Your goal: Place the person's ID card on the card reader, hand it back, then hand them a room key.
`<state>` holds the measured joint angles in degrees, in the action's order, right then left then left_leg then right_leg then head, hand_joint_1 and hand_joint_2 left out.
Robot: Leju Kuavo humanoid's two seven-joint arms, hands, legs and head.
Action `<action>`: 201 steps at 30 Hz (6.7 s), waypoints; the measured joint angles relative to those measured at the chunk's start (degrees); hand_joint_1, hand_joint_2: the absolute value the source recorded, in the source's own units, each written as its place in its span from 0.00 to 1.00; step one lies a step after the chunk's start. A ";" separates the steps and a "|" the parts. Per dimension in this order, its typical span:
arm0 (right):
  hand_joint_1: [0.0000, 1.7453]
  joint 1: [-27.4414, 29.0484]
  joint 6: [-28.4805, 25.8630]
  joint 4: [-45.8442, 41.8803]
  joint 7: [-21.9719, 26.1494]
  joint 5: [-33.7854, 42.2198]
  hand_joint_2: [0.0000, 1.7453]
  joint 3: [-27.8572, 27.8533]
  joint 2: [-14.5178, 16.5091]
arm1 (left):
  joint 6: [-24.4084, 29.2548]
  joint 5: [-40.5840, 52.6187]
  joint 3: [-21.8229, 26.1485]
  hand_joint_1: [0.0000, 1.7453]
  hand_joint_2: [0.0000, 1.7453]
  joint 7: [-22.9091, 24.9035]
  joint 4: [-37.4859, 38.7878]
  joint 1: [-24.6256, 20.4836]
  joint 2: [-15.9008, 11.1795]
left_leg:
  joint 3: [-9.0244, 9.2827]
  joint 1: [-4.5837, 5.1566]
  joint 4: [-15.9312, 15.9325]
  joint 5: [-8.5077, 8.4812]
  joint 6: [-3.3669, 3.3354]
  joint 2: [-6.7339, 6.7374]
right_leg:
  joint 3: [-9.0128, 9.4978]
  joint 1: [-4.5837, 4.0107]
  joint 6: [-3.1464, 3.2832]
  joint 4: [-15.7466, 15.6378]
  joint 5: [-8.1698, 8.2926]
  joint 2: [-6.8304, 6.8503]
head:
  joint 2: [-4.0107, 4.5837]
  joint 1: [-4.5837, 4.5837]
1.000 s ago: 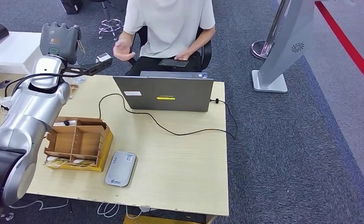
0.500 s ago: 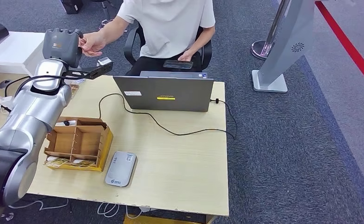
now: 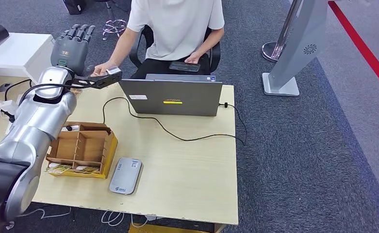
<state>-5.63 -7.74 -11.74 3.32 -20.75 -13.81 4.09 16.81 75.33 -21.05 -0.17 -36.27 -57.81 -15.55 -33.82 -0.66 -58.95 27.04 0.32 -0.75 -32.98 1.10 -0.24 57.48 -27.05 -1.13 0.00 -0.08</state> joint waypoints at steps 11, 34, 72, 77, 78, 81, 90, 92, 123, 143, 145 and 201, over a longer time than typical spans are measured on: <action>0.00 3.48 -1.07 0.10 3.08 3.54 0.00 -5.66 0.00 | -4.59 -6.17 1.95 0.00 1.00 1.06 -50.20 37.76 -17.66 | 0.08 0.00 0.13 0.35 0.05 0.40 | -0.09 0.00 0.08 0.00 -0.36 -0.37 | 0.00 -0.06; 0.00 3.90 -1.44 0.08 3.35 3.00 0.00 -12.96 0.05 | -7.96 1.81 7.06 0.00 1.00 6.02 -76.28 75.96 -22.15 | 0.14 -0.01 0.12 0.51 -0.04 0.09 | 0.09 0.00 -0.08 -0.04 -0.49 -0.06 | 0.00 -0.05; 0.00 3.76 -0.40 0.07 2.69 -1.12 0.00 -13.99 0.31 | -7.43 5.15 2.72 0.00 1.00 13.89 -61.52 69.55 -13.98 | 0.16 -0.01 0.11 0.51 -0.04 0.08 | 0.12 0.00 -0.08 -0.05 -0.49 -0.04 | 0.00 -0.06; 0.00 3.76 -0.28 0.07 2.69 -1.65 0.00 -14.60 0.31 | -7.04 5.15 4.78 0.00 1.00 13.96 -61.21 69.69 -13.32 | 0.16 -0.01 0.11 0.51 -0.04 0.07 | 0.13 0.00 -0.08 -0.04 -0.49 -0.03 | 0.00 -0.05; 0.00 3.76 -0.25 0.07 2.69 -1.79 0.00 -14.67 0.31 | -7.05 5.15 5.25 0.00 1.00 13.93 -61.12 69.73 -13.18 | 0.16 -0.01 0.11 0.51 -0.04 0.07 | 0.13 0.00 -0.08 -0.04 -0.49 -0.03 | 0.00 -0.05; 0.00 3.76 -0.16 0.07 2.69 -2.11 0.00 -14.74 0.31 | -7.06 5.15 6.60 0.00 1.00 13.87 -60.84 69.89 -12.79 | 0.16 -0.01 0.11 0.51 -0.04 0.07 | 0.13 0.00 -0.08 -0.04 -0.49 -0.03 | 0.00 -0.05; 0.00 3.75 -0.08 0.05 2.69 -2.71 0.00 -14.79 0.31 | -7.22 4.71 8.96 1.00 1.00 13.36 -59.83 70.44 -11.99 | 0.16 0.00 0.11 0.51 -0.04 0.07 | 0.13 0.00 -0.08 -0.05 -0.49 -0.03 | 0.00 -0.05; 0.00 3.74 -0.07 0.04 2.69 -3.03 0.00 -14.86 0.31 | -7.92 4.46 9.45 1.00 1.00 12.97 -59.37 70.47 -11.89 | 0.16 -0.01 0.11 0.51 -0.04 0.07 | 0.13 0.00 -0.08 -0.04 -0.49 -0.03 | 0.00 -0.05; 0.00 3.73 0.36 0.01 3.04 -4.15 0.00 -17.83 0.31 | -3.75 2.34 12.53 1.00 1.00 8.51 -63.75 73.77 -12.98 | 0.19 -0.01 0.11 0.52 -0.04 0.07 | 0.16 -0.01 -0.09 -0.04 -0.51 -0.01 | 0.00 -0.06; 0.00 2.57 1.16 -0.02 3.25 -10.09 0.00 -20.32 0.45 | -3.01 -5.36 17.26 1.00 1.00 1.74 -73.50 50.50 -16.67 | 0.04 -0.04 0.09 -0.11 0.05 -1.07 | 0.02 -0.01 0.02 -0.05 -0.33 1.17 | 0.00 -0.05; 0.00 1.95 1.67 -0.05 2.75 -11.97 0.00 -19.90 0.46 | -2.85 -2.67 15.68 1.00 1.00 2.23 -64.54 39.08 -15.13 | -0.04 -0.05 0.09 -0.30 0.07 -1.06 | -0.04 -0.02 0.06 -0.04 -0.11 1.17 | 0.00 -0.02; 0.00 3.32 2.96 -0.17 5.30 -15.32 0.00 -22.74 -0.16 | -9.70 -57.44 83.17 0.00 1.00 -25.01 4.23 48.90 -38.76 | 0.29 -0.29 0.41 0.46 0.59 0.22 | 0.08 -0.25 0.57 0.03 -0.64 -0.19 | 0.00 -0.10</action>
<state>-2.31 -4.79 -11.91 8.62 -36.07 -36.55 3.93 7.11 17.89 62.12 -25.18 -32.03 -8.91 -54.32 -33.53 -0.95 -58.53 27.50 0.91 -0.52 -32.90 0.86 0.33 57.52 -27.69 -1.32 0.00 -0.19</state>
